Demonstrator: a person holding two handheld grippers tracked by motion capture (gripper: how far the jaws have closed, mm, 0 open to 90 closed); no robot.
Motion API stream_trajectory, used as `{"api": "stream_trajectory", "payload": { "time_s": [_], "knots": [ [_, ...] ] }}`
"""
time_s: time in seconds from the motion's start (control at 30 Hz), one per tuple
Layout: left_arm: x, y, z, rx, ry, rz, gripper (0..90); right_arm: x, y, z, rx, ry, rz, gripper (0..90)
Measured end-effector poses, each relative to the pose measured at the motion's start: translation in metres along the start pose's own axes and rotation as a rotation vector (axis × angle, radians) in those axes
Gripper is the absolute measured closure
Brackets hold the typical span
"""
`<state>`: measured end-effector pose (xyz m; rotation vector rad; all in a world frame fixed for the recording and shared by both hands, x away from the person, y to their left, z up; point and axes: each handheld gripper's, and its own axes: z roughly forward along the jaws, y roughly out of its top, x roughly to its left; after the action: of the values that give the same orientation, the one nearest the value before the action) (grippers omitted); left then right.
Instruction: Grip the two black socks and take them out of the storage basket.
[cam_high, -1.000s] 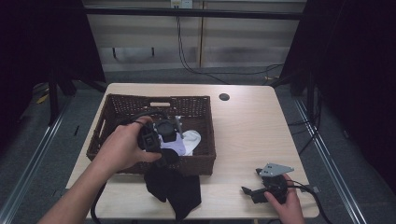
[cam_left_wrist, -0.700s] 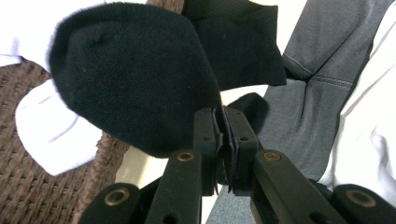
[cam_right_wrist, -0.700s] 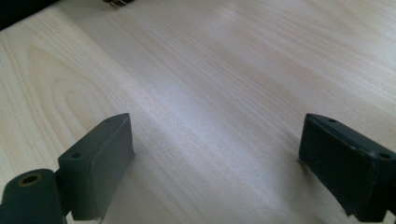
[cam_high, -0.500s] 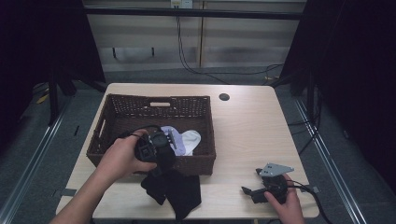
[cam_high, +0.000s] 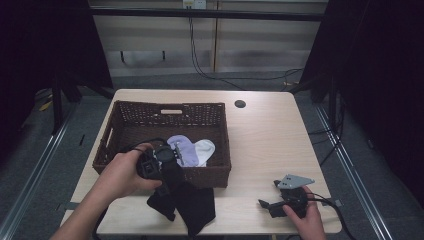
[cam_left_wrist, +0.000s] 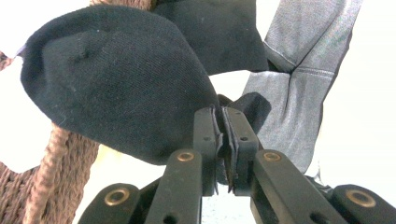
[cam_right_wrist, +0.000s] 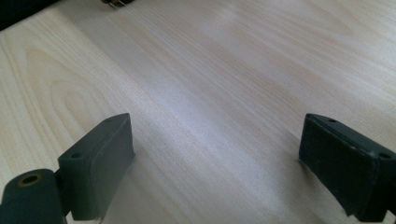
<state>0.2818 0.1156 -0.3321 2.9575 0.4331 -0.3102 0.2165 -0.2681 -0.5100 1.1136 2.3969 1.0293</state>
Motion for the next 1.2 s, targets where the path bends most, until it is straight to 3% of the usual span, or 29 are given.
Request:
{"api": "stream_trajectory", "payload": {
  "time_s": [0.1,0.17,0.37,0.57,0.67,0.9,1.03,1.2],
  "knots": [
    [-0.004,-0.006,-0.004,-0.026,-0.009,-0.001,84.4,0.0,0.0,0.0,0.0,0.0,0.001,9.5],
    [-0.003,-0.01,-0.002,-0.014,-0.003,-0.01,84.5,0.0,0.0,0.0,0.0,0.0,0.0,9.5],
    [0.001,-0.02,0.006,-0.003,-0.038,-0.012,84.5,0.0,0.0,0.0,0.0,0.0,0.0,9.5],
    [-0.007,-0.029,-0.013,-0.026,-0.022,-0.007,84.5,0.0,0.0,0.0,0.0,0.0,0.0,9.5],
    [-0.008,-0.029,-0.014,-0.029,-0.035,-0.005,84.4,0.0,0.0,0.0,0.0,0.0,0.0,9.5],
    [0.022,-0.02,0.006,0.005,0.014,-0.059,84.3,0.0,0.0,0.0,-0.001,0.0,0.0,9.5],
    [0.033,-0.016,0.02,-0.02,0.017,-0.074,83.5,0.0,0.0,0.0,-0.002,0.0,0.0,9.5],
    [0.036,-0.023,0.026,-0.051,0.063,-0.091,63.1,0.0,0.0,0.0,-0.002,-0.001,0.001,9.5]
  ]
}}
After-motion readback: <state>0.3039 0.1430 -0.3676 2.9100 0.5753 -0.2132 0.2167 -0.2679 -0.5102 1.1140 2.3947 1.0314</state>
